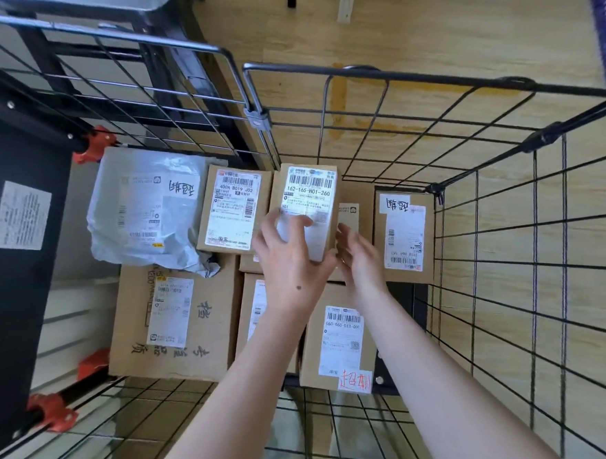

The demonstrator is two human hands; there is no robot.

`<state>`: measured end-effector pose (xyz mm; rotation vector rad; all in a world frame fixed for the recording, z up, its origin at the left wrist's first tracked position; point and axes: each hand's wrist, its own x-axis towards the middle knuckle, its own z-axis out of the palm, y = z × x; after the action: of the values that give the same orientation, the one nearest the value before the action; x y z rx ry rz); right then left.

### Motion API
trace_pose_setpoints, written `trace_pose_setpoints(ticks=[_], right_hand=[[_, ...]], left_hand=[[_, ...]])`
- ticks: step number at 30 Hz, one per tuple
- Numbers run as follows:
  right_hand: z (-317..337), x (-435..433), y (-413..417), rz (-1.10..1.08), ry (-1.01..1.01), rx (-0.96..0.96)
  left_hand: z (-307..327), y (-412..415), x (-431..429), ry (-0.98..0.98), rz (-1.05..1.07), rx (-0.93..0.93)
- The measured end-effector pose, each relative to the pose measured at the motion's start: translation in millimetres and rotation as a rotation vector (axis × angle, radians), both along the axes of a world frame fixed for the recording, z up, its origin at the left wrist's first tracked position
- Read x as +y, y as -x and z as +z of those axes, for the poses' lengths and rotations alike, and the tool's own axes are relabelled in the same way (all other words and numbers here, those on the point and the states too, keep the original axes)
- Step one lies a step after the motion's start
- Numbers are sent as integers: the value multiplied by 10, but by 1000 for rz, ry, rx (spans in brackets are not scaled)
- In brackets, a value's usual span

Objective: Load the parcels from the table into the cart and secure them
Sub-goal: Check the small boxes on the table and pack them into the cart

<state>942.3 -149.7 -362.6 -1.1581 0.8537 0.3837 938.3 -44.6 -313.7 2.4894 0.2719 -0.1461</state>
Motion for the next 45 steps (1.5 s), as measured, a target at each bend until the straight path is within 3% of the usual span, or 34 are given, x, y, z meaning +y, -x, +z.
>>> trace_pose_setpoints(ticks=[3,5,9,11,16,18,24,31,38,45], right_hand=[[132,-148,18,77,-106,-66],[182,-196,20,133,-24,-130],[146,-326,33,32,43,-191],[127,-435,79,-14,46,-175],[51,-652,156,-70,66,-70],[10,-709,163,-62,91,-62],[-161,-620,69,89,231,-51],[-264,-638,-15,50,273,3],[-362,-1040,123,-59,507,-4],[-315,-811,204,-69,895,95]], left_hand=[[-47,3,-117,-27,-74,-2],[-75,-22,-180,-30,-137,-25],[-113,0,-66,15,-215,-85],[-171,40,136,-1,-173,-7],[-415,56,630,-270,-142,351],[-492,69,700,-310,-144,401],[-592,23,615,-342,-107,346],[-609,14,604,-314,-116,335],[-585,11,579,-287,-116,341],[-501,20,492,-343,-92,347]])
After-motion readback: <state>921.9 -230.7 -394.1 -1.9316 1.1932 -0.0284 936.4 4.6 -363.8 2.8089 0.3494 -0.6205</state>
